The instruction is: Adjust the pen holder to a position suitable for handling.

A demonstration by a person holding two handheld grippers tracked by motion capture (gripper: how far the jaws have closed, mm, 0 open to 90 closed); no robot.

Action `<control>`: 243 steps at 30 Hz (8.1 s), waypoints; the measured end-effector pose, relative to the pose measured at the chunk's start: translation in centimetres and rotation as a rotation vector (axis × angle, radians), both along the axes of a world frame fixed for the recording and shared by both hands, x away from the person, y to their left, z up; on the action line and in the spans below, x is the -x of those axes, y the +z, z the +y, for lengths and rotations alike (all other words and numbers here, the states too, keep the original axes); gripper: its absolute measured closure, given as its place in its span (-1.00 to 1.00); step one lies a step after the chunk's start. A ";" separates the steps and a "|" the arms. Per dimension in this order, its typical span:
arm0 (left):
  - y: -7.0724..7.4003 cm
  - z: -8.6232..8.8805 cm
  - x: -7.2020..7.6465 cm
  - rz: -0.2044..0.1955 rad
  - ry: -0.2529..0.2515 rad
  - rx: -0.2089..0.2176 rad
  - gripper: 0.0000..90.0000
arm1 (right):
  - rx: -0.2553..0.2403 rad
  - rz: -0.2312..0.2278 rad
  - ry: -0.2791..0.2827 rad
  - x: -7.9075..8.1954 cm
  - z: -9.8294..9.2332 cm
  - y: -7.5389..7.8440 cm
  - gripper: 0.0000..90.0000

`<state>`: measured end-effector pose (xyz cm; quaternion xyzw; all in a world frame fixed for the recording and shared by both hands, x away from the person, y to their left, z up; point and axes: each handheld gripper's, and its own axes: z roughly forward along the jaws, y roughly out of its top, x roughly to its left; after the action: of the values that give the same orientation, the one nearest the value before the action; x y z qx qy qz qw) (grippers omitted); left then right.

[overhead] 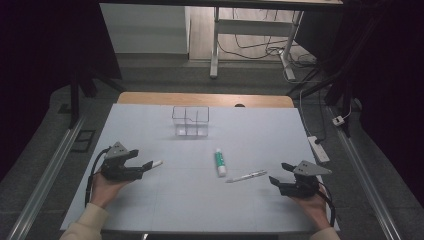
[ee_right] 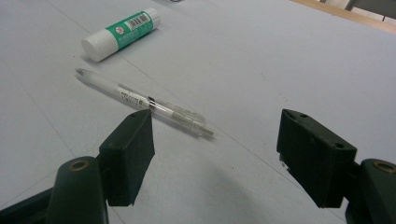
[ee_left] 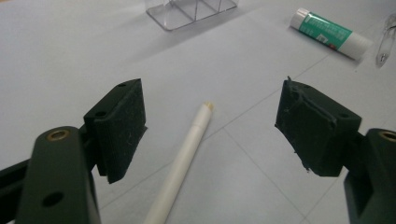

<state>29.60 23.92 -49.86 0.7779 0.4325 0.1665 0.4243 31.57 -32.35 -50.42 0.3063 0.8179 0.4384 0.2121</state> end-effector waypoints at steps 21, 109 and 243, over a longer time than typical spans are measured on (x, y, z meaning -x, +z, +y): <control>1.1 -1.6 -3.2 -0.010 -0.013 -0.022 -0.44 | 0.004 0.006 0.000 -0.1 0.2 -0.1 -0.41; 2.0 -5.6 -16.9 0.069 0.061 -0.116 0.98 | 0.013 0.003 -0.005 0.4 -0.1 0.4 -0.38; 2.7 -15.6 -20.0 0.087 -0.075 -0.091 0.98 | 0.027 0.020 0.000 0.5 -0.5 0.0 -0.38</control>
<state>49.57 8.34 -47.14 0.8186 0.4132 0.1359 0.3752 31.07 -32.80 -50.41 0.3079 0.8258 0.4243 0.2080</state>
